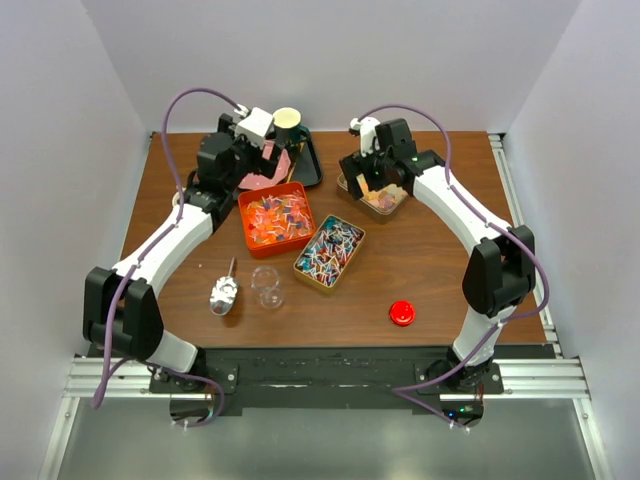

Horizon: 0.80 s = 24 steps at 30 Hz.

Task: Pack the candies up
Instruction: Pick up the spatula from the center of the board.

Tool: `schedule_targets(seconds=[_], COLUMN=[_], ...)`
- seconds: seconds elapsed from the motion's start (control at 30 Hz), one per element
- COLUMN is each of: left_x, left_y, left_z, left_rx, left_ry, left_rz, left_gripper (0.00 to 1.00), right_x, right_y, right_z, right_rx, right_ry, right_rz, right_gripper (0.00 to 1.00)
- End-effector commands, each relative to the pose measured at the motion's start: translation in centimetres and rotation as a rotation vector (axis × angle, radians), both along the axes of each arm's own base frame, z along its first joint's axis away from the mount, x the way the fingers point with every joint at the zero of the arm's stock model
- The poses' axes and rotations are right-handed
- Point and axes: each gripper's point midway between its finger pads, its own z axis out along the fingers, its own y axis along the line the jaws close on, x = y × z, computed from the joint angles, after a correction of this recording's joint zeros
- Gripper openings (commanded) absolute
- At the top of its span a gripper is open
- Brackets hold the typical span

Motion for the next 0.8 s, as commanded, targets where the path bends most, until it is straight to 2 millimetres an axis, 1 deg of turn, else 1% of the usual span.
schedule_targets(seconds=[0.0, 0.03, 0.13, 0.23, 0.27, 0.33, 0.37, 0.4, 0.43, 0.47, 0.5, 0.53, 0.57, 0.6, 0.67, 0.7, 0.73, 0.77], left_x=[-2.3, -2.8, -3.5, -3.9, -4.0, -4.3, -4.2, -5.2, -5.5, -6.5, -7.5, -7.6, -8.1, -9.1, -9.7, -10.7, -11.3, -12.0], left_y=[-1.7, -1.8, -2.3, -2.9, -3.0, -2.4, -2.0, -1.6, -0.4, -0.8, 0.3, 1.9, 2.6, 3.7, 6.2, 7.4, 7.9, 8.3], left_z=[-1.2, -2.1, -2.1, -2.1, -2.9, -3.2, -3.7, -4.1, -4.6, -4.9, -6.0, -6.6, -6.9, -8.5, -9.4, -10.6, -10.6, -11.1], left_rx=[-0.003, -0.003, -0.043, -0.033, -0.013, 0.056, 0.085, 0.138, 0.152, 0.141, 0.16, 0.157, 0.155, 0.194, 0.266, 0.281, 0.298, 0.34], left_ry=[0.07, 0.086, 0.109, 0.161, 0.196, 0.246, 0.276, 0.334, 0.375, 0.411, 0.474, 0.504, 0.524, 0.569, 0.577, 0.623, 0.624, 0.635], left_rz=[-0.123, -0.138, -0.164, -0.201, -0.211, -0.213, -0.202, -0.236, -0.26, -0.344, -0.352, -0.324, -0.333, -0.342, -0.297, -0.287, -0.289, -0.314], left_gripper=[1.0, 1.0, 1.0, 1.0, 1.0, 1.0, 1.0, 0.98, 0.96, 0.92, 0.92, 0.92, 0.9, 0.89, 0.87, 0.87, 0.87, 0.86], right_x=[0.4, 0.1, -0.5, -0.9, -1.0, -1.1, -1.2, -1.4, -1.4, -1.6, -1.6, -1.7, -1.8, -1.9, -1.9, -2.0, -1.9, -1.9], right_y=[-1.1, -1.4, -1.5, -1.0, -0.5, -0.2, -0.1, 0.2, 0.2, 0.3, 0.3, 0.4, 0.5, 0.6, 0.7, 0.7, 0.7, 0.7], right_z=[3.7, 3.6, 3.2, 2.9, 3.1, 3.0, 3.2, 3.2, 3.2, 3.0, 2.9, 2.9, 2.7, 2.5, 2.4, 2.4, 2.5, 2.5], right_rx=[-0.021, -0.048, -0.069, -0.05, -0.031, -0.015, -0.007, 0.003, 0.006, 0.008, 0.013, 0.017, 0.019, 0.024, 0.027, 0.028, 0.028, 0.028], right_ry=[-0.092, -0.091, -0.074, -0.053, -0.049, -0.038, -0.037, -0.033, -0.031, -0.027, -0.022, -0.019, -0.011, -0.004, -0.001, -0.001, -0.002, -0.004], right_rz=[-0.028, -0.005, 0.027, 0.048, 0.064, 0.074, 0.082, 0.095, 0.098, 0.101, 0.1, 0.103, 0.105, 0.111, 0.114, 0.115, 0.113, 0.114], right_gripper=[0.99, 0.99, 0.99, 0.99, 0.99, 0.99, 0.99, 0.99, 0.99, 0.99, 0.99, 0.99, 0.99, 0.99, 0.99, 0.99, 0.99, 0.99])
